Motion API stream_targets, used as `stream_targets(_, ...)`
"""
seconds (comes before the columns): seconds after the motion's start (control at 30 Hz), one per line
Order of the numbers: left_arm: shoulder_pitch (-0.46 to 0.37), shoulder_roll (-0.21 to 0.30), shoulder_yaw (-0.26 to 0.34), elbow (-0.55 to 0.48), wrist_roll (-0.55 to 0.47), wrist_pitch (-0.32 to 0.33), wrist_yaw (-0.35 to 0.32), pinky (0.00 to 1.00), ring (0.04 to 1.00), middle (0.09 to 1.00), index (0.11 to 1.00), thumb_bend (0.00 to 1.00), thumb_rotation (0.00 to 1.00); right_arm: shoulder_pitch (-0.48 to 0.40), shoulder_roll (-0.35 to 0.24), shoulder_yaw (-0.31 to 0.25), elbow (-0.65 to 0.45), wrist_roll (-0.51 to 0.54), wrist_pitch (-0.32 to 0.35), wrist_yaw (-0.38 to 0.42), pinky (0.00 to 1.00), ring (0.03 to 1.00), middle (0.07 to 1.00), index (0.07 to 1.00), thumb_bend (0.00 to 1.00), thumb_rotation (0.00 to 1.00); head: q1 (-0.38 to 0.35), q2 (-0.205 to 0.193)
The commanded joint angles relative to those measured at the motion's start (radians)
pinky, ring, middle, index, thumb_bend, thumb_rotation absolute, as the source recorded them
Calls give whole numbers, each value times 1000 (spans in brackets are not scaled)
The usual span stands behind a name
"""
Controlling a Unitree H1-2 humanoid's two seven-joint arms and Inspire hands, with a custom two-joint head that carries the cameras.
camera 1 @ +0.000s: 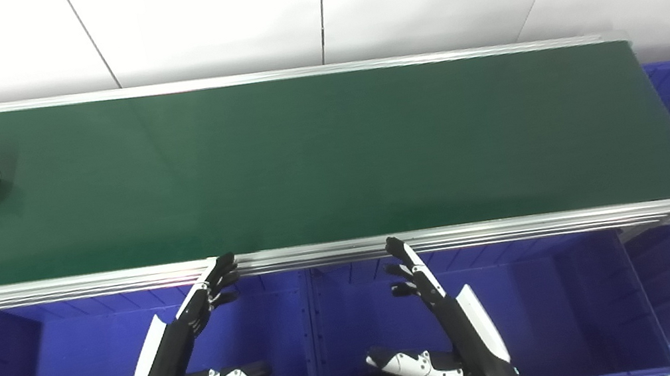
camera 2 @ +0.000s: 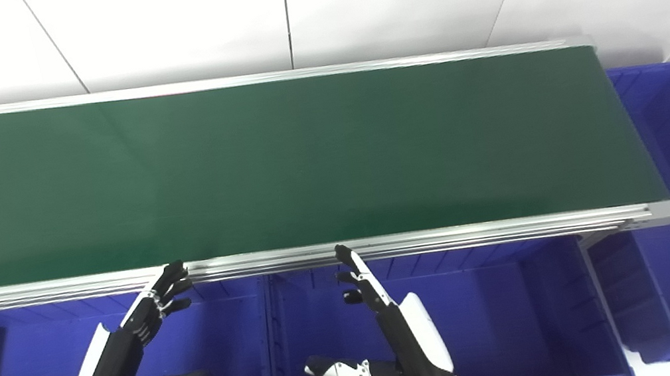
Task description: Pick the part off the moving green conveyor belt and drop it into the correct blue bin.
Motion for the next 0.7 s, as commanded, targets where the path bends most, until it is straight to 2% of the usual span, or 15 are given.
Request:
stream_targets(0.0, 2, 5, -2, -24, 6, -18, 18, 808, 882, 921, 921, 806, 461, 8, 7, 0, -18, 6, -53, -10, 772, 879, 958, 986, 735, 571, -2, 0)
stream_targets(0.5, 4, 4, 0, -17, -8, -18, 12, 795, 881, 922, 916, 807, 452, 12, 8, 0, -13, 4, -62, -15, 787, 884, 959, 987, 734, 575, -1, -3)
stream_targets(0.67, 3, 2, 6, -16, -22, -18, -6, 827, 898, 929, 925, 809, 453, 9, 8, 1, -7, 9, -71, -15, 793, 885, 961, 988, 727, 561, -2, -2)
